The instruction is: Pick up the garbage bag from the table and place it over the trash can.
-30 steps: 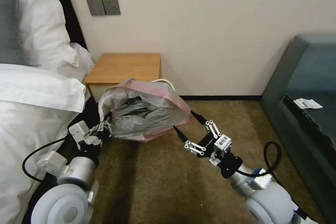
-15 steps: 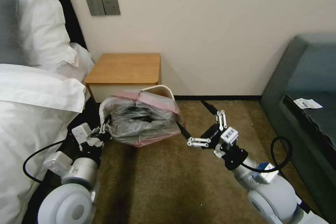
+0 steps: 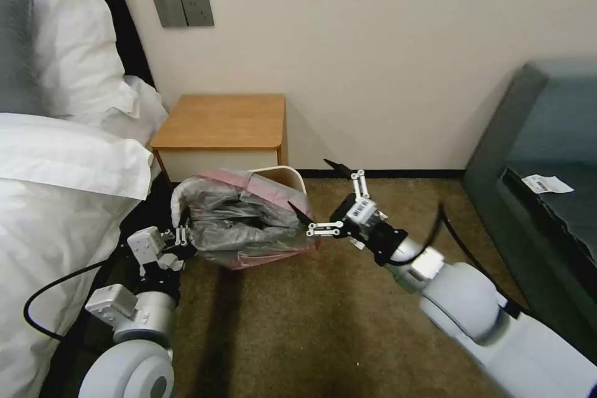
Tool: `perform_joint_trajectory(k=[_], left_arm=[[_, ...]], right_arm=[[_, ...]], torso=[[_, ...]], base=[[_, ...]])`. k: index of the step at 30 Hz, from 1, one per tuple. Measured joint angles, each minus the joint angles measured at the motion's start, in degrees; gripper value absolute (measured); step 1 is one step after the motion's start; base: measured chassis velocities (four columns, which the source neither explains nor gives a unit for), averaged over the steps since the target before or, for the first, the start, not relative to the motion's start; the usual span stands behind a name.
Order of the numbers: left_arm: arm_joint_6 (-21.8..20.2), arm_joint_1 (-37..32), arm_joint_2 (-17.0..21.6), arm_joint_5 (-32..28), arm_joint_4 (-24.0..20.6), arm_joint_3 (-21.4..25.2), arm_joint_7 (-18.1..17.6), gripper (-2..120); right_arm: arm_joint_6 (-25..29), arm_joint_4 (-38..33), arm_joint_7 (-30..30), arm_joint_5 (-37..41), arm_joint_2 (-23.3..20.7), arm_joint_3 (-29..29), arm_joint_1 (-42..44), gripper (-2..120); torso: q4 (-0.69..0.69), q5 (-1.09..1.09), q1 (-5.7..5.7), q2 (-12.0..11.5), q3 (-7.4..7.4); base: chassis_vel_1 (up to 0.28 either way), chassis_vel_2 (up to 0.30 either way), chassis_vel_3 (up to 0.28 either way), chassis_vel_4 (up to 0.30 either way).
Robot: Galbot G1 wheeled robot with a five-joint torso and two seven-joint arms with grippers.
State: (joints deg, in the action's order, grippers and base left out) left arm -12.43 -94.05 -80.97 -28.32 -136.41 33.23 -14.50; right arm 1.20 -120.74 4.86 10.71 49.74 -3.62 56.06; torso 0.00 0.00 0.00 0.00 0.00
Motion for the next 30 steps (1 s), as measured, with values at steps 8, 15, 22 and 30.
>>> perform_joint_trajectory(k=[8, 15, 22, 30], left_arm=[[0.0, 0.3, -1.1, 1.3, 0.2, -0.6, 0.3, 11], [0.1, 0.1, -1.3, 1.8, 0.6, -0.6, 0.5, 11], [0.2, 0.0, -1.8, 2.1, 0.8, -0.7, 0.6, 11], [0.3, -0.1, -1.7, 2.1, 0.8, -0.6, 0.6, 11]], right_arm=[[-2.4, 2.7, -0.6, -0.2, 2.4, -7.1, -8.1, 99], [-2.3, 4.9, -0.8, -0.6, 2.6, -8.8, -11.5, 99], [-2.1, 6.7, -0.9, -1.9, 2.8, -9.4, -12.7, 100], [-2.0, 7.1, -0.5, -5.4, 2.7, -9.8, -12.8, 100]], torso=[[0.01, -0.01, 0.0, 0.0, 0.0], [0.0, -0.01, 0.0, 0.0, 0.0], [0.0, -0.01, 0.0, 0.0, 0.0], [0.0, 0.0, 0.0, 0.0, 0.0]], base=[[0.0, 0.0, 0.0, 0.0], [0.0, 0.0, 0.0, 0.0], [0.0, 0.0, 0.0, 0.0], [0.0, 0.0, 0.0, 0.0]])
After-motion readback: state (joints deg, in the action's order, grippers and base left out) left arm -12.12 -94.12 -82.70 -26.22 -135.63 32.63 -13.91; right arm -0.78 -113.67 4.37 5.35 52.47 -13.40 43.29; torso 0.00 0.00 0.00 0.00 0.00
